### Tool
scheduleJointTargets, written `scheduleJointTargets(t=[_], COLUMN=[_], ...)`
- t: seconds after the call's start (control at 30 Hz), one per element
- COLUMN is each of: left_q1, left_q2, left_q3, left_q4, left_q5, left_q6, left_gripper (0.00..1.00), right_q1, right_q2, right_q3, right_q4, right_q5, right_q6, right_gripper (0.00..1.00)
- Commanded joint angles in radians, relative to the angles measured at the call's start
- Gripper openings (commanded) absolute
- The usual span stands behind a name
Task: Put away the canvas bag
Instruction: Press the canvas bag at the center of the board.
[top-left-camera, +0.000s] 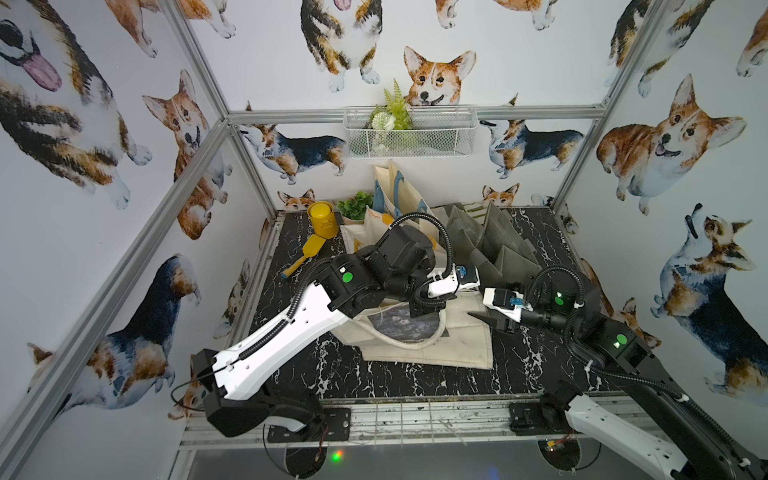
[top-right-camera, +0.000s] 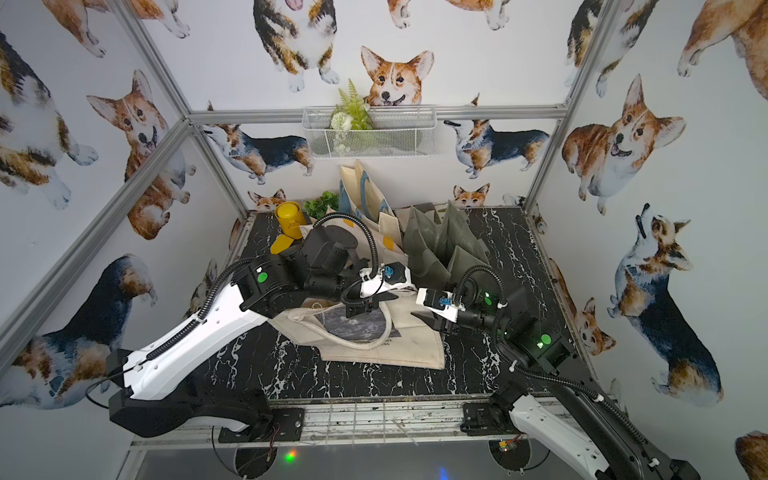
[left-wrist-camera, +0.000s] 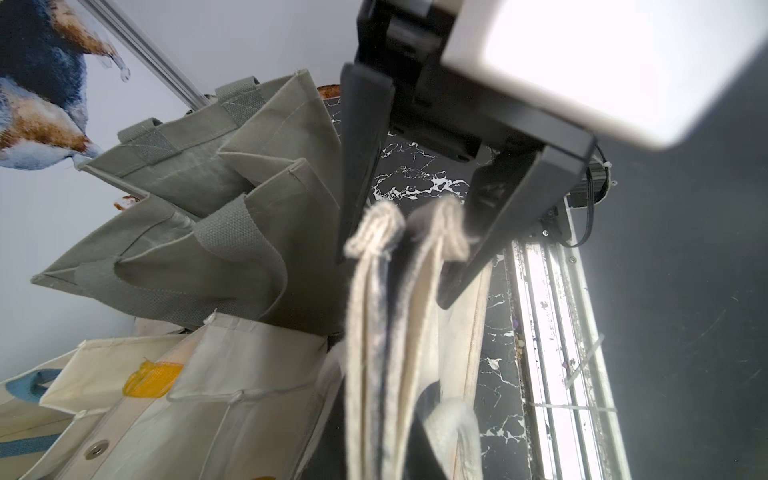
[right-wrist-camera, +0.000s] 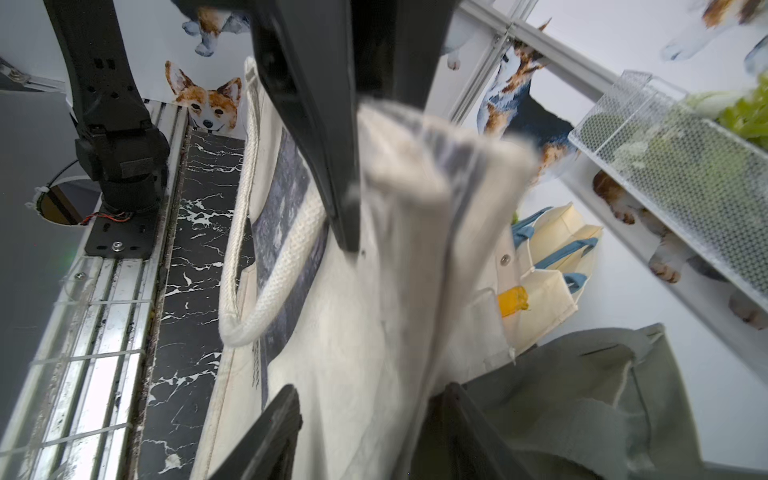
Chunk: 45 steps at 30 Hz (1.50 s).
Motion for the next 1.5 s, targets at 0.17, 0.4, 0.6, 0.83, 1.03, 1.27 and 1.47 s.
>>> scheduleJointTargets(t=[0.17,0.4,0.6,0.83,1.03,1.27,1.47], left_q1=[0.103,0.220,0.321,0.410,0.421,0.421,0.421], left_q2=[-0.138,-0.220,-0.296,-0.365,-0.381,-0.407,-0.427], left_q3=[-0.116,-0.171,-0.238,-0.320,-0.326,-0.298,-0.211], left_q4=[0.259,0.351,0.424,0.513,0.434,0.242,0.118], left_q5=[0.143,0.214,0.253,0.232,0.083,-0.079,-0.154], left_q6=[-0.105,-0.195,-0.263,-0.333,-0.323,-0.256,-0.133], left_gripper=[0.00,0.00,0.00,0.00,0.00,0.87,0.96], right_q1=[0.001,0.001,0.001,0.001,0.000,-0.001,-0.018], right_q2=[0.008,0.005,0.006,0.024,0.053,0.174,0.319], right_q3=[-0.110,-0.163,-0.171,-0.161,-0.062,0.199,0.426], right_q4=[0.130,0.144,0.135,0.124,-0.009,-0.358,-0.585], right_q5=[-0.081,-0.103,-0.101,-0.113,-0.085,-0.009,0.039], right_q6=[0.300,0.359,0.362,0.356,0.263,0.085,0.012], right_gripper=[0.62,0.57,0.47,0.25,0.00,0.00,0.00])
